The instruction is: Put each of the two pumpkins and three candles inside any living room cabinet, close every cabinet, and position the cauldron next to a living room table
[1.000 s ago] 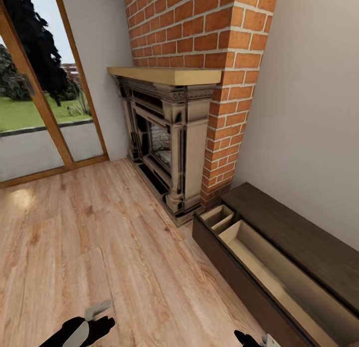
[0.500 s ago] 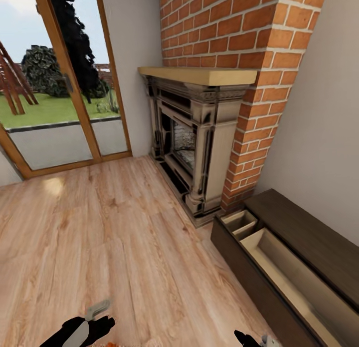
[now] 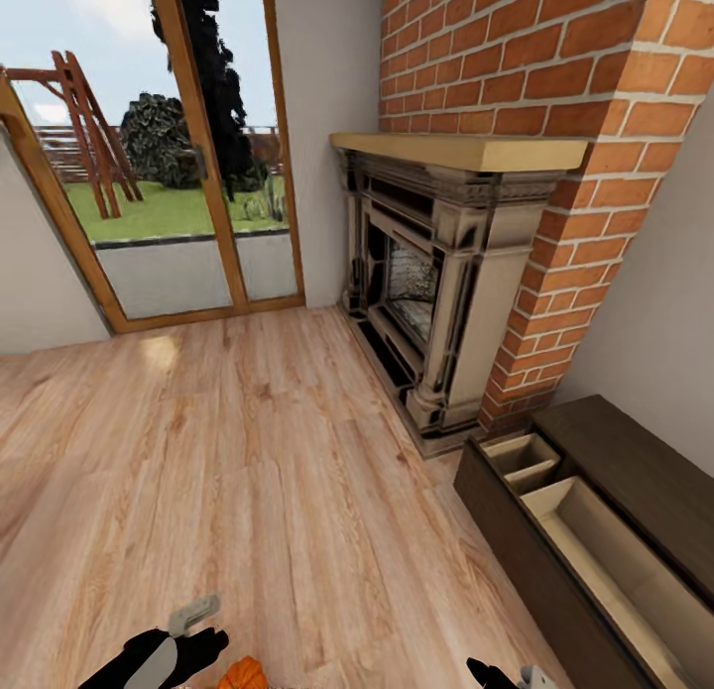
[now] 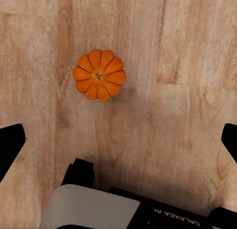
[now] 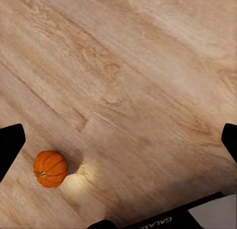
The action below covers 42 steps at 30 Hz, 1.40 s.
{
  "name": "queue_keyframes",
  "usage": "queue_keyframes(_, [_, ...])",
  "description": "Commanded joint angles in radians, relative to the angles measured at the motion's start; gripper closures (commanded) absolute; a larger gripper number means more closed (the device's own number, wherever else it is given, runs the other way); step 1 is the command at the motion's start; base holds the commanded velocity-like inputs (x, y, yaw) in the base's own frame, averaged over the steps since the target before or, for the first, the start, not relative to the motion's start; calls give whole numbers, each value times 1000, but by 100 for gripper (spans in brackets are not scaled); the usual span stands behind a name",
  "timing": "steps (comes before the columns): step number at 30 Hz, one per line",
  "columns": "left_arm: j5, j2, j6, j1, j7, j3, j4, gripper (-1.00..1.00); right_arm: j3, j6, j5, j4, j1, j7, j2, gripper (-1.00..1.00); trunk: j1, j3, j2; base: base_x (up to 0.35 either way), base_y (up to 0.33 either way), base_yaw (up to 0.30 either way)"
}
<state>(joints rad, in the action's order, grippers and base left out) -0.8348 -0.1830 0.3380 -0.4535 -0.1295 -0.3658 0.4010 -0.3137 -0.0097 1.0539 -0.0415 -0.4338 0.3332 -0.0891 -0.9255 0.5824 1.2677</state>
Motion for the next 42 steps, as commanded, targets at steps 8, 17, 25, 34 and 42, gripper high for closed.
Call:
queue_keyframes(8, [-10,-1,3,-1,-9,-9,2,-100,-8,-7,8,0,0,-10,0,-100,0,1,1,55,4,292])
queue_keyframes(17, [-10,-1,-26,-1,-8,-10,2,-100,-8,-7,8,0,0,-11,-1,-100,0,1,1,183,41,292])
queue_keyframes(25, [-11,-2,-32,-1,-7,-10,2,-100,-8,-6,6,0,0,-9,-1,-100,0,1,1,129,14,292])
queue_keyframes(34, [-10,-2,-33,-1,-7,-10,2,-100,-8,-6,5,0,0,-8,-1,-100,0,1,1,103,8,133])
queue_keyframes(42, [-10,-1,-33,-1,-7,-10,2,-100,-8,-6,5,0,0,-7,-1,-100,0,1,1,96,-16,36])
